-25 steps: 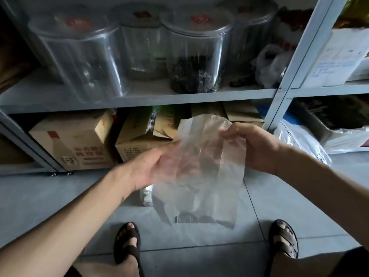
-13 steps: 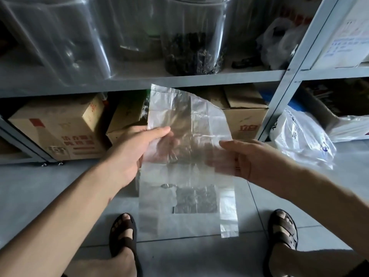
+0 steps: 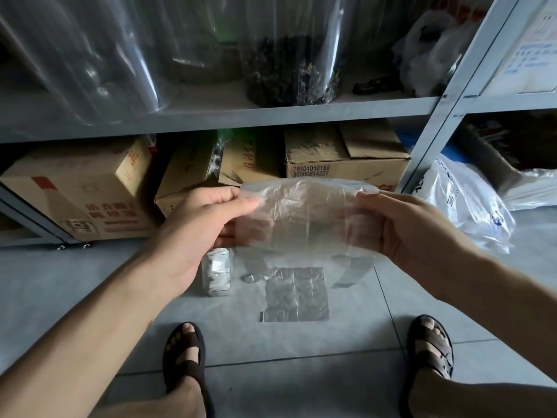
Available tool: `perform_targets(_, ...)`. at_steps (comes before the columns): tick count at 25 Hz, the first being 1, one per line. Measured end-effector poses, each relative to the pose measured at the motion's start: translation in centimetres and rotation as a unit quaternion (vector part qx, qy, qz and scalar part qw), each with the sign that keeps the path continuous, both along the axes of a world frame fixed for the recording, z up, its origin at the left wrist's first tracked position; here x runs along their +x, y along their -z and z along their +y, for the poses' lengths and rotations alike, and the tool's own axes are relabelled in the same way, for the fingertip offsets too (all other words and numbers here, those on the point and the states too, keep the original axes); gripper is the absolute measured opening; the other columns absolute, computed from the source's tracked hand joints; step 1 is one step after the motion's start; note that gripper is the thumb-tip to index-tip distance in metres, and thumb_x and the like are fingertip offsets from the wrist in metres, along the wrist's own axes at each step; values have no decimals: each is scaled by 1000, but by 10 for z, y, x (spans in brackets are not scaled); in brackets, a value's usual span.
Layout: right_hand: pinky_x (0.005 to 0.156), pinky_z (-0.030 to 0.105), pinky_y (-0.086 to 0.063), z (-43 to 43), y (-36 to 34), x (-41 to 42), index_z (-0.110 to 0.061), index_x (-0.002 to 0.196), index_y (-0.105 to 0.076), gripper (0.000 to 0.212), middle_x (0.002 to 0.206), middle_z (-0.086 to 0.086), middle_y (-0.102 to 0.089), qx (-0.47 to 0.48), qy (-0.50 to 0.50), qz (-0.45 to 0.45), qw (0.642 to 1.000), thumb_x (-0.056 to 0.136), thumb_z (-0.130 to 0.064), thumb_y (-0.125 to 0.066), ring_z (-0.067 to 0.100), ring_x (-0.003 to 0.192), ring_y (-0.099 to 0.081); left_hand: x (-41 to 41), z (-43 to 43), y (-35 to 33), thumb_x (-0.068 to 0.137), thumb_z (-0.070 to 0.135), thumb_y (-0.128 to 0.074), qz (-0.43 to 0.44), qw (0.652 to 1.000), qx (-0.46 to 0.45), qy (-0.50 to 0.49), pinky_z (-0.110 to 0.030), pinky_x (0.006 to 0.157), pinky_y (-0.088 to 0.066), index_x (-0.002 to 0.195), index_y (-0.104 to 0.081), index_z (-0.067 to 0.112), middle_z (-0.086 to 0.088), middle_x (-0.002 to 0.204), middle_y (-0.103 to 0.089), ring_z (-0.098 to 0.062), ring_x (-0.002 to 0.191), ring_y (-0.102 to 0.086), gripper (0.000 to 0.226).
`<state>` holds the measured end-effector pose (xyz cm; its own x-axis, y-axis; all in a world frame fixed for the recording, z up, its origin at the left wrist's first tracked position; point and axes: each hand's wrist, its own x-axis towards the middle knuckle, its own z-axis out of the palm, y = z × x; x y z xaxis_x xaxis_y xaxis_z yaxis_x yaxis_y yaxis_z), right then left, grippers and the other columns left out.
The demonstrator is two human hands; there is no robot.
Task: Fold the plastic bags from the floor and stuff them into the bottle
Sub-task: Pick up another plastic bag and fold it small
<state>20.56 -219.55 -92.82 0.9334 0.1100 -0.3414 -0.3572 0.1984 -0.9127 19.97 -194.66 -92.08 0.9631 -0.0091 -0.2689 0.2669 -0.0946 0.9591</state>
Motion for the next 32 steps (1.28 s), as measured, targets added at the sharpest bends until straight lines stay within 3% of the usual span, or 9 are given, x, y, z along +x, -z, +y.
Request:
perform_targets(5, 71, 30, -60, 1, -2, -5, -7, 105, -72, 16, 90, 11, -76, -68, 21, -56, 996, 95, -9, -59, 20, 78, -72, 1, -1, -2, 94, 13, -61, -20, 998, 6, -60, -59, 95, -51, 99, -70, 1, -26, 103, -73, -44, 101, -69, 15)
perform_targets(11, 80, 33, -58, 3, 0, -7, -16, 126, -58, 33, 82, 3, -75, -106, 78, -120, 984, 94, -7, -62, 18, 79, -71, 0, 0, -2, 98, 10, -57, -37, 996, -19, -78, -35, 71, -60, 101, -67, 7, -14, 91, -77, -28, 78, -75, 11)
perform_targets(14, 77, 27, -59, 5, -4, -8, -12, 112, -65, 19, 76, 4, -74, -111, 50, -146, 982, 96, -4, -58, 15, 75, -70, 0, -2, -4, 97, 14, -60, -64, 993, 11, -101, -33, 72, -54, 119, -62, 16, -6, 89, -78, -26, 80, -76, 22)
perform_targets(17, 80, 26, -59, 5, -4, -7, -7, 99, -71, 13, 77, 4, -74, -109, 48, -148, 982, 95, -3, -59, 14, 75, -69, 0, -4, -6, 96, 14, -62, -78, 992, 0, -99, -20, 62, -51, 128, -55, 24, -6, 90, -78, -24, 79, -76, 34)
perform_targets(22, 76, 19, -56, 4, -4, -5, -9, 95, -72, 12, 78, 4, -74, -101, 46, -161, 981, 87, -2, -67, 12, 76, -70, 1, -1, -6, 89, 11, -70, -109, 992, 30, -52, -33, 78, -50, 101, -70, 20, -5, 93, -78, -27, 89, -75, 15)
perform_targets(27, 77, 19, -57, 2, -4, -4, -11, 95, -73, 20, 82, 8, -76, -113, 50, -167, 978, 77, -2, -75, 16, 77, -70, 3, 2, -4, 80, 4, -75, -125, 991, 5, -39, -19, 73, -55, 93, -72, 12, -9, 90, -78, -23, 87, -76, 16)
perform_targets(32, 79, 24, -59, 0, -4, -3, -13, 92, -73, 20, 82, 10, -76, -127, 60, -173, 975, 78, 1, -75, 21, 78, -70, 3, 2, -4, 67, 10, -76, -137, 990, -19, -38, -18, 72, -56, 94, -71, 8, -11, 88, -77, -23, 82, -76, 27)
